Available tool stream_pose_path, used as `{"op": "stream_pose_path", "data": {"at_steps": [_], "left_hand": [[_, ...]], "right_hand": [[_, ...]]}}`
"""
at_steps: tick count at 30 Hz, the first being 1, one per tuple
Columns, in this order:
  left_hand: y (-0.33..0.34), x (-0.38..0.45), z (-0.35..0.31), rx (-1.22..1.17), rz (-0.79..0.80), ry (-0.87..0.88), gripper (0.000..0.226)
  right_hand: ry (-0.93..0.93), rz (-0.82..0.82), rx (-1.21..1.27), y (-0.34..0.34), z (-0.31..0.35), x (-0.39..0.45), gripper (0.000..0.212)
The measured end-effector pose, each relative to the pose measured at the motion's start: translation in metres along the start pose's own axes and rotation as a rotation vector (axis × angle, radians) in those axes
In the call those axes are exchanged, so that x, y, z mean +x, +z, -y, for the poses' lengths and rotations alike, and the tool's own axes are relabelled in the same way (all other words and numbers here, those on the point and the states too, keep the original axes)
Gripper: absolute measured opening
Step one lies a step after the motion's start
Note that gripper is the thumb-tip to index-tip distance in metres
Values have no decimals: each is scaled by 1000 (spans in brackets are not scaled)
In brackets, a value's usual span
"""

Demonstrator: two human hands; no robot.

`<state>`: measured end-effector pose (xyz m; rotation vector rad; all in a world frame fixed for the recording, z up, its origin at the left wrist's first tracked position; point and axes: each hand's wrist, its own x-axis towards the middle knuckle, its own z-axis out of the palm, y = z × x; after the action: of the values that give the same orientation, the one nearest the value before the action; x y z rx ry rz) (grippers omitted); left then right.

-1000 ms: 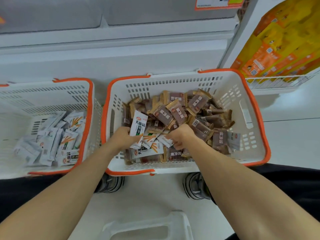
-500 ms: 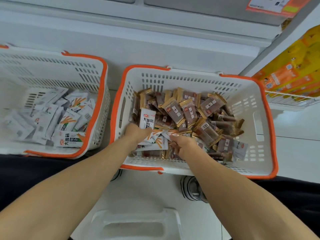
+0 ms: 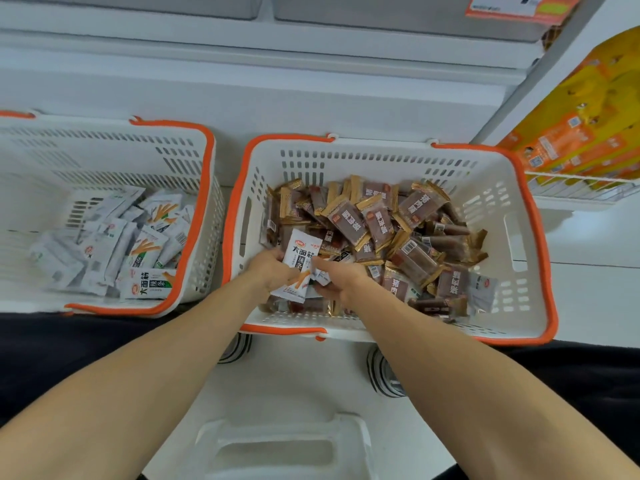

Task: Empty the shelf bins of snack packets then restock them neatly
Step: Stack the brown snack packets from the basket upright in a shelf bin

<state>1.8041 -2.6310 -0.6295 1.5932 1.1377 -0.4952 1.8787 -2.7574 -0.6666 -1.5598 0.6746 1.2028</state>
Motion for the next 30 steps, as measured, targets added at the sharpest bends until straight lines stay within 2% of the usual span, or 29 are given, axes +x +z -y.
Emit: {"op": "stream_pose_path", "data": {"at_steps": [5, 9, 12, 15, 17, 19, 21, 23, 25, 28, 30], "left_hand": [[-9, -9, -1, 1, -5, -9, 48], [-13, -16, -5, 95, -93, 59, 38], [-15, -21, -8, 127, -194, 120, 24], [-17, -25, -11, 106, -218, 131, 28], [-17, -27, -12, 55, -220, 126, 33], [-17, -32, -11, -36, -216, 92, 30], [-18, -29, -6, -136, -163, 20, 23], [-13, -31, -4, -226, -62, -18, 13], [-2, -48, -10, -389, 39, 9, 20], [5, -62, -18, -483, 210, 104, 40], [4, -68, -21, -492, 256, 159, 34]], "right_hand": [[-57, -68, 107, 6, 0, 2, 50], [-19, -28, 59, -4, 2, 2, 48], [29, 118, -20, -19, 10, -4, 32], [57, 264, -106, -42, 18, -23, 8], [56, 344, -210, -58, 24, -35, 10], [48, 401, -343, -68, 30, -44, 21], [20, 444, -450, -73, 36, -52, 25], [-31, 512, -510, -73, 43, -66, 14], [-90, 560, -506, -70, 48, -77, 7], [-183, 602, -517, -61, 52, -85, 17], [-267, 637, -568, -50, 52, -89, 34]]}}
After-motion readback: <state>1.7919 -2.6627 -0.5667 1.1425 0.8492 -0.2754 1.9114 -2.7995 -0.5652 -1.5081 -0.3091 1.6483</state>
